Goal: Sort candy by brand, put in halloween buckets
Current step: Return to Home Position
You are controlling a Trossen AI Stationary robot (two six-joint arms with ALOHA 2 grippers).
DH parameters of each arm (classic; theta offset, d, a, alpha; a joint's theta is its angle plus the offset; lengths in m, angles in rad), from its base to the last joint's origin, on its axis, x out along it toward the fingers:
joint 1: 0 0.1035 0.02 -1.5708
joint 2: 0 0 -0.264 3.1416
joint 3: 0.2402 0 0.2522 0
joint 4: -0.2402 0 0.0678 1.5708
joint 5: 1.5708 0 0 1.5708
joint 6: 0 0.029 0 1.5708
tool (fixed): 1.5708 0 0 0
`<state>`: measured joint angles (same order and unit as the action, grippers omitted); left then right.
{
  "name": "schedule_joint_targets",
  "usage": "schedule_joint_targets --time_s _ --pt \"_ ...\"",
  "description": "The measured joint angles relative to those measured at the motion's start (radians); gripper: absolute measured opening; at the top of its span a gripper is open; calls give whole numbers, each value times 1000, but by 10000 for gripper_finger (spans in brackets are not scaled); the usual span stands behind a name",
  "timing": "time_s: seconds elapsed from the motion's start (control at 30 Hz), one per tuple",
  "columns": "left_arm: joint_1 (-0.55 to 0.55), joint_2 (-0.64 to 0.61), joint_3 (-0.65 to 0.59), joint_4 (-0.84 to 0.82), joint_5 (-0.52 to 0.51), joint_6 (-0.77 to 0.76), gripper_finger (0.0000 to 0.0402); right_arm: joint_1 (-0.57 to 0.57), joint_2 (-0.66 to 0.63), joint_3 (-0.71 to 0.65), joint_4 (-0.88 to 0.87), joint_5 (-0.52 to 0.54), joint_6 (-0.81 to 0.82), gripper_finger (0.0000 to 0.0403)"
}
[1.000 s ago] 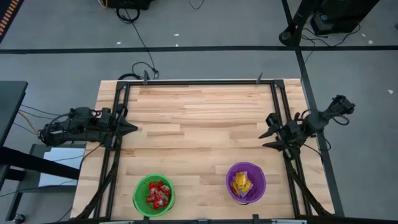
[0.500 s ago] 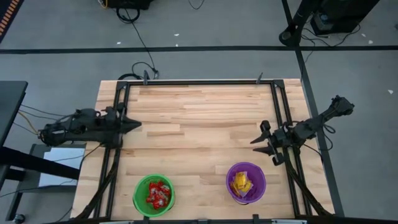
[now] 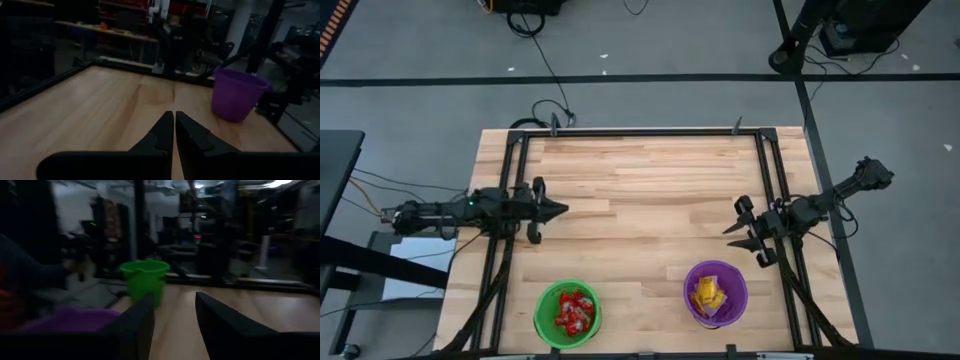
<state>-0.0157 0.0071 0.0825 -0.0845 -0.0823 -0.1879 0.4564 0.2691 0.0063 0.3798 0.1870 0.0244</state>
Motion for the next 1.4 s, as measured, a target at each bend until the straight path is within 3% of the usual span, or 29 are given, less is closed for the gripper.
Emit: schedule_joint_targets --time_s 0.13,0.43,0.57,0.7,0.8,0.9,1.27,1.4 --pt "47 1 -39 15 -55 -21 23 -72 0 0 -15 29 -45 154" --pt "240 128 -50 44 -51 15 23 -278 0 0 -31 0 -66 154" --pt "310 212 -74 114 88 -25 23 -372 0 0 -31 -69 -90 154" --pt "338 259 -74 152 220 -58 23 -472 0 0 -30 -215 -82 154" --pt "338 260 -74 149 256 -79 23 -534 1 0 -31 -334 -62 154" --pt "339 251 -74 145 259 -90 23 -579 -1 0 -31 -389 -36 154" --pt "336 146 -75 140 260 -112 23 -612 -5 0 106 -415 -45 154" --pt "336 87 -73 119 268 -107 23 -613 -29 0 84 -397 -37 154"
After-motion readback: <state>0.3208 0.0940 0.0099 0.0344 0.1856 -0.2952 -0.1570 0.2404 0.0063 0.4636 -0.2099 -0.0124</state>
